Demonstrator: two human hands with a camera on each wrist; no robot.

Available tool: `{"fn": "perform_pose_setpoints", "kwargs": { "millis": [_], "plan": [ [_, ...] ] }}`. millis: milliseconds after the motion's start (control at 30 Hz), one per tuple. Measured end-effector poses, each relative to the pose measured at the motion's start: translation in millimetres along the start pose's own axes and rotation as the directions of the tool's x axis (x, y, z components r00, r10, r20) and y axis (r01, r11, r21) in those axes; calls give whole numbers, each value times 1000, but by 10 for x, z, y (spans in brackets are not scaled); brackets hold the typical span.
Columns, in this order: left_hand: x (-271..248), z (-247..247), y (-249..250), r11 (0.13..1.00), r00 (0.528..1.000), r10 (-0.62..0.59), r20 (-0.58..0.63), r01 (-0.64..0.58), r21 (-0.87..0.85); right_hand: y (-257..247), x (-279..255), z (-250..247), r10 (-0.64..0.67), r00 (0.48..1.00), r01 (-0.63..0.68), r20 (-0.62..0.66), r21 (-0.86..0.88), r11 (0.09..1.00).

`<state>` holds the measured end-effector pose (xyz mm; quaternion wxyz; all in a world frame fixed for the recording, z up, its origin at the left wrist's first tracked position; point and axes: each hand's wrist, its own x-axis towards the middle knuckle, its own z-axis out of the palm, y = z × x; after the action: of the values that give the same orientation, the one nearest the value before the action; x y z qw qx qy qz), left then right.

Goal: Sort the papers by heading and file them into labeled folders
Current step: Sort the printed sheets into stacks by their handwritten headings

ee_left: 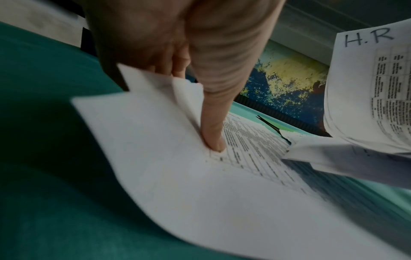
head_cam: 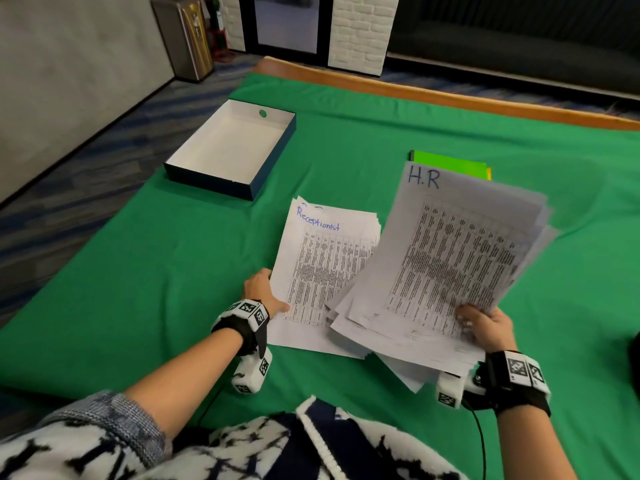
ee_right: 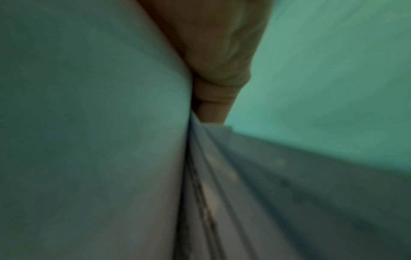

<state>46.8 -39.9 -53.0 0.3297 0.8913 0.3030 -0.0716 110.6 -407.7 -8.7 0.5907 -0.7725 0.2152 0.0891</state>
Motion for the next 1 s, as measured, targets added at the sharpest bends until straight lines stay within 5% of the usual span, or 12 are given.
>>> {"fn": "perform_pose_setpoints", "kwargs": {
  "millis": [433,767,1000],
  "plan": [
    [-124,-37,-106,984,992,95,-80,-105,-141,107,-10,340,148,989,-135,30,-274,952],
    [-70,-22,-187,969,993,83,-78,-99,-228,131,-2,317,111,994,-108,22,-114,988],
    [-72,40,-233,971,994,91,-69,-103,-216,154,-34,330,-40,994,47,102,-64,997]
  ]
}}
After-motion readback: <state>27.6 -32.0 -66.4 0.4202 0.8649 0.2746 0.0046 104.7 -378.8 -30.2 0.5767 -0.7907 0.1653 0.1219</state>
